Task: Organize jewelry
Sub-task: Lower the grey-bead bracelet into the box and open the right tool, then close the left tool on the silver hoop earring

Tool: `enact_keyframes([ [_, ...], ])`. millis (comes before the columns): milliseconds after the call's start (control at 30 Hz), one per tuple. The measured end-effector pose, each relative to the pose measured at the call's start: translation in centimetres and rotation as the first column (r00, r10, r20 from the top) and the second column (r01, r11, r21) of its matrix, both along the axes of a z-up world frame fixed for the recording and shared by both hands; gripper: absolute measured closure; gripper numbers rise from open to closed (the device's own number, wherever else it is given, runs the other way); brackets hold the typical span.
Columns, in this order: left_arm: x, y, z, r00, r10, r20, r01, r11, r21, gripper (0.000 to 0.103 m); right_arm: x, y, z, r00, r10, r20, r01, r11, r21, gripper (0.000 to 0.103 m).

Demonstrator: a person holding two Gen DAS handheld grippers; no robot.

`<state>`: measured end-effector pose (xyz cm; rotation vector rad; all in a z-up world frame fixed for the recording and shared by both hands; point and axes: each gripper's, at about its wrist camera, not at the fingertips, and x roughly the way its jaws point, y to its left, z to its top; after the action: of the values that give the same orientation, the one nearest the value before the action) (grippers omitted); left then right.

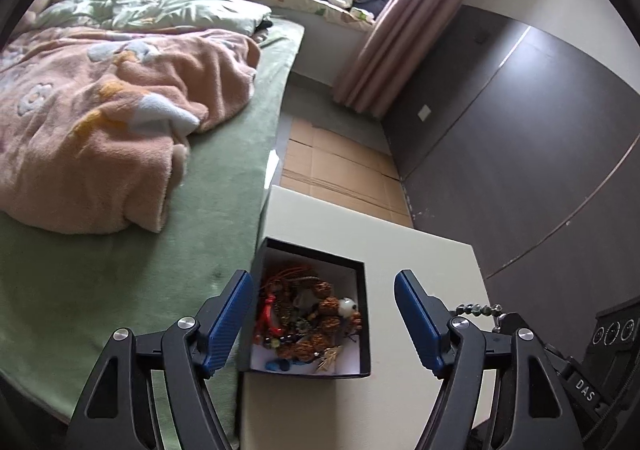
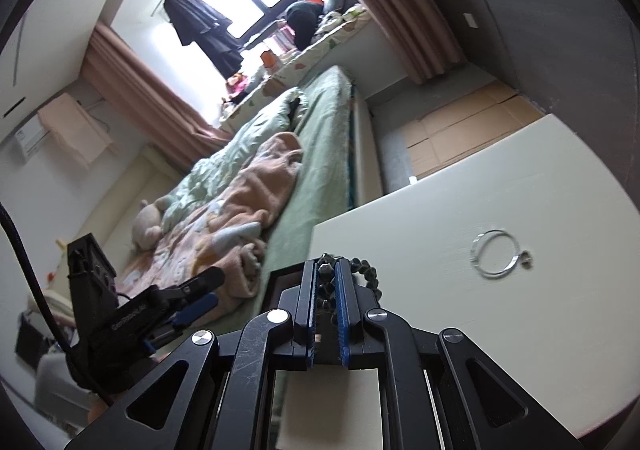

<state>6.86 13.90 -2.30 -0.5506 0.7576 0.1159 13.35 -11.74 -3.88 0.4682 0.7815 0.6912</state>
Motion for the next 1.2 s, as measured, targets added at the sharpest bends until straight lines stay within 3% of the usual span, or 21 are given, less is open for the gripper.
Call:
enact_keyframes([
  [500,0.0,1.9,-0.1,0.999,0.04,-0.017,-0.04,0.999,-0.02,0.029,-0.4,6.2,-0.9,0.993,0.115,-0.004,-0.115,0.993,0.034,0.092],
  [567,0.1,1.8,-0.1,0.999,0.035,-0.016,-0.035,0.999,-0.016,0.029,-0.1,7.4,-1.4,0.987,0.16,-0.032,-0.16,0.987,0.003,0.085],
  [600,0.2,1.7,-0.1,0.999,0.032,-0.017,-0.032,0.999,-0.013,0.029,0.0,7.6,-1.6,0.984,0.172,-0.044,-0.173,0.985,-0.007,0.075],
  [633,0.3,1.6,-0.1,0.999,0.029,-0.019,-0.029,1.0,-0.011,0.029,0.1,7.5,-1.8,0.985,0.165,-0.049,-0.165,0.986,-0.012,0.067],
  [667,0.4,1.6,-0.1,0.999,0.026,-0.02,-0.026,1.0,-0.01,0.029,0.1,7.3,-1.9,0.987,0.153,-0.05,-0.154,0.988,-0.012,0.066],
  [800,0.7,1.2,-0.1,0.999,0.023,-0.022,-0.023,1.0,-0.007,0.029,0.6,5.1,-1.9,0.992,0.109,-0.069,-0.108,0.994,0.011,0.065],
  [1100,2.4,-2.1,-0.1,0.999,-0.036,-0.021,0.037,0.999,0.012,0.029,1.1,-1.0,-1.1,0.997,-0.026,-0.077,0.023,0.999,-0.032,0.063],
  [1167,2.9,-3.1,0.0,0.998,-0.055,-0.015,0.055,0.998,0.02,0.029,1.4,-2.5,-1.0,0.994,-0.06,-0.088,0.057,0.997,-0.044,0.06],
  [1200,3.2,-3.7,0.0,0.998,-0.065,-0.014,0.065,0.998,0.023,0.029,1.6,-3.2,-1.1,0.992,-0.08,-0.095,0.076,0.996,-0.05,0.054],
])
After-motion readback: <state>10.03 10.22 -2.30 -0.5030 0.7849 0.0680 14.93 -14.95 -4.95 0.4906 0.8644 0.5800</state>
